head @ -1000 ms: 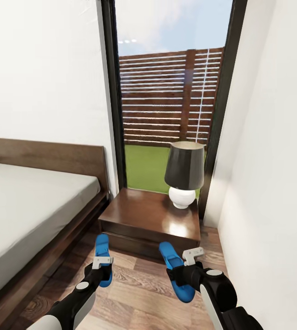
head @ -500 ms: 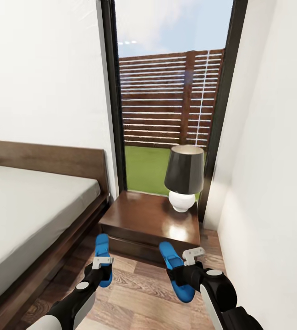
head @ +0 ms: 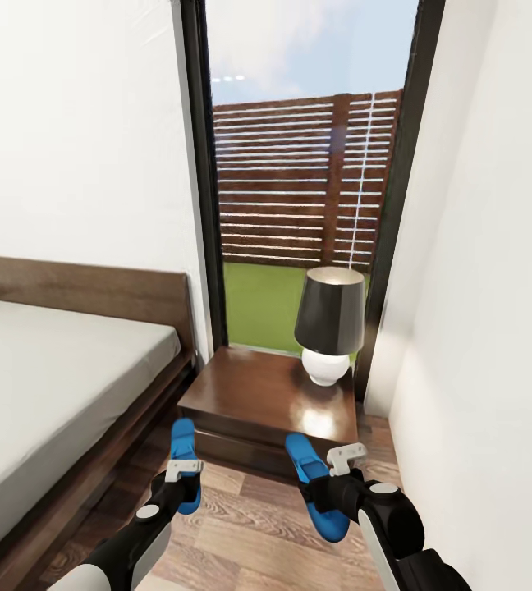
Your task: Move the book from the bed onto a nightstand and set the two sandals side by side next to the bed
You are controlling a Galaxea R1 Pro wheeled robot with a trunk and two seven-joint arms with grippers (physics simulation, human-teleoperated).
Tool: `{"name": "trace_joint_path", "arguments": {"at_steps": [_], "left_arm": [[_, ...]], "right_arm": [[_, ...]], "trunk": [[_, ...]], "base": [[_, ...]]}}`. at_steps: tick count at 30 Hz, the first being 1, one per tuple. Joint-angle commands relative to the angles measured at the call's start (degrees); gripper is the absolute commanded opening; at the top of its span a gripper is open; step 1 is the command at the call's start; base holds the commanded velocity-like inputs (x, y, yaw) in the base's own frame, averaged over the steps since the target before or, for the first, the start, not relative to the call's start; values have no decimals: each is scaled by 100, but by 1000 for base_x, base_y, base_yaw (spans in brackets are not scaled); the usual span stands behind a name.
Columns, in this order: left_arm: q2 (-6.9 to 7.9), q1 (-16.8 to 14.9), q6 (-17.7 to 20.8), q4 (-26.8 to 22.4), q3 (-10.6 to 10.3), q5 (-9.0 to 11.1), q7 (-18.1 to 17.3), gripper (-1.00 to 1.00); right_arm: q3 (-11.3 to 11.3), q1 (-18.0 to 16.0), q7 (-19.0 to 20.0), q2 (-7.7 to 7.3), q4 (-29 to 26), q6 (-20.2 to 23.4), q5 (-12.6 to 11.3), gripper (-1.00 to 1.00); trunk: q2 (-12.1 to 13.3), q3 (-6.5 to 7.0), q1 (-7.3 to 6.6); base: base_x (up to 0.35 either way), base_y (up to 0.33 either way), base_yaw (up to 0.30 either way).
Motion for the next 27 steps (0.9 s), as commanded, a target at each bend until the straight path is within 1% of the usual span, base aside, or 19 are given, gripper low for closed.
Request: {"name": "trace_joint_path", "arguments": {"at_steps": [1, 27], "left_arm": [[6, -4, -19, -1, -48, 44, 39, -100], [7, -5, -7, 26, -48, 44, 38, -100]], "right_arm": [[-4, -4, 19, 2, -5, 26, 6, -100], [-6, -4, 19, 2, 3, 21, -2, -100]], "trunk": [[39, 13, -23], [1082, 479, -594]], "base": [[0, 0, 0], [0, 0, 0]]}}
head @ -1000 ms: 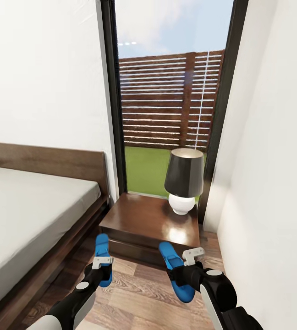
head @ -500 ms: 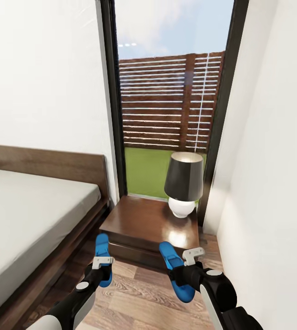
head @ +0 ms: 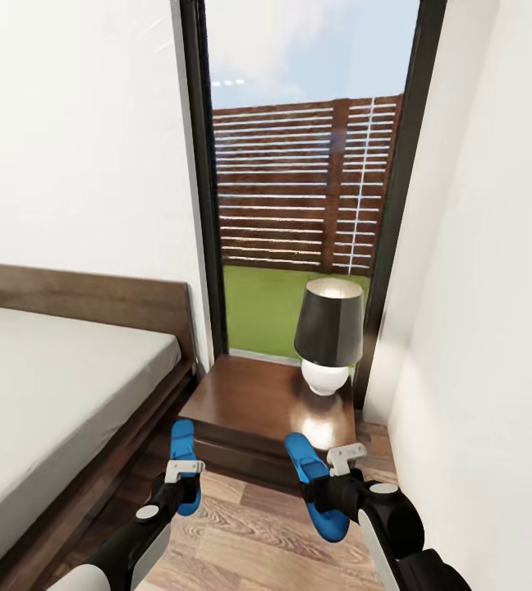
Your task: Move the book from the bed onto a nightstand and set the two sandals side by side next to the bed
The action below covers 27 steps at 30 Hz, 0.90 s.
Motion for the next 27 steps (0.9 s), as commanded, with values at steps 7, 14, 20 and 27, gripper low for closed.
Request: {"name": "trace_joint_path", "arguments": {"at_steps": [7, 14, 20, 27], "left_arm": [[6, -7, -15, 22, -44, 44, 39, -100], [6, -11, -14, 41, -40, 43, 39, -100], [6, -11, -14, 44, -47, 37, 38, -100], [6, -11, -14, 44, -48, 36, 38, -100]], "right_arm": [[-4, -4, 19, 2, -4, 21, 5, -100], [-7, -4, 19, 2, -4, 19, 5, -100], [-9, -4, 16, 2, -3, 19, 5, -100], [-10, -4, 10, 2, 2, 19, 5, -100]], "trunk": [[279, 120, -155], [560, 246, -309], [801, 354, -441], [1082, 479, -594]], "base": [[0, 0, 0], [0, 0, 0], [0, 0, 0], [0, 0, 0]]}}
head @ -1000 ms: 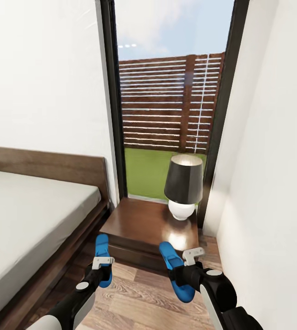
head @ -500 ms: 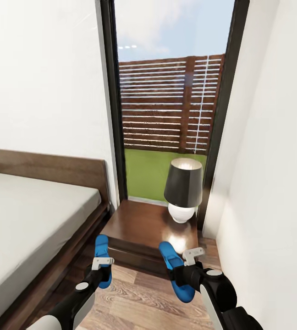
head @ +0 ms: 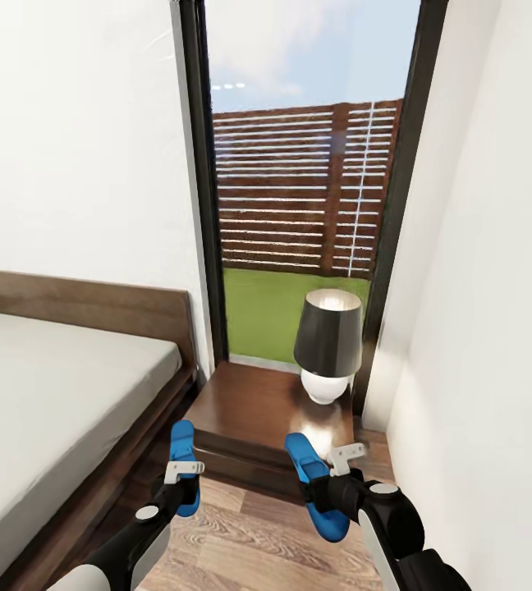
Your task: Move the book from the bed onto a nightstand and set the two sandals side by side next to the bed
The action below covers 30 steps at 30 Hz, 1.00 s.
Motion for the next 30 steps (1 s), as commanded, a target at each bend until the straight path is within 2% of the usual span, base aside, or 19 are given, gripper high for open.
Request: {"name": "trace_joint_path", "arguments": {"at_steps": [1, 30], "left_arm": [[6, -4, -19, -1, -48, 44, 38, -100], [5, -4, -19, -1, -49, 44, 43, -100]], "right_arm": [[-4, -4, 17, 2, -4, 27, 4, -100], [1, -4, 11, 2, -2, 19, 5, -100]], "trunk": [[39, 12, -23], [1202, 533, -660]], "base": [[0, 0, 0], [0, 0, 0]]}}
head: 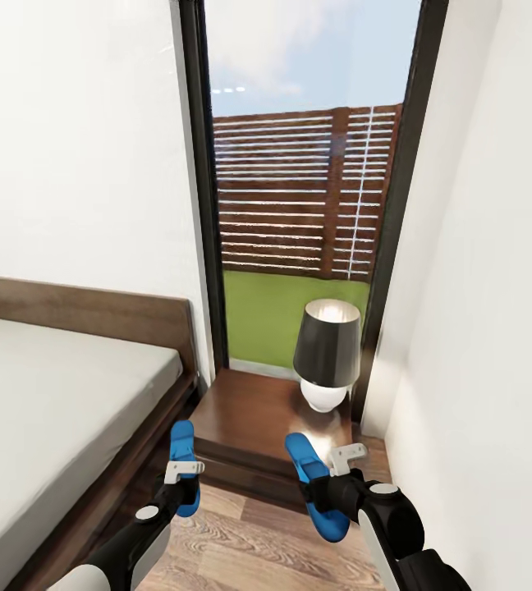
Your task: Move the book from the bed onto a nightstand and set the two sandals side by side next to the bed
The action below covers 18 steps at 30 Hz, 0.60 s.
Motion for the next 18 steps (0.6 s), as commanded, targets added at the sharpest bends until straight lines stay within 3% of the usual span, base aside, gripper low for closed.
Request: {"name": "trace_joint_path", "arguments": {"at_steps": [1, 12, 18], "left_arm": [[6, -4, -19, -1, -49, 44, 39, -100], [5, -4, -20, -1, -49, 44, 37, -100], [5, -4, -24, -1, -49, 44, 39, -100]], "right_arm": [[-3, -4, 18, 2, -5, 28, 6, -100], [1, -4, 18, 3, -5, 29, 5, -100], [3, -4, 16, 9, 4, 33, 5, -100]], "trunk": [[38, 12, -23], [479, 210, -264], [720, 317, -396]], "base": [[0, 0, 0], [0, 0, 11], [0, 0, 141]]}}
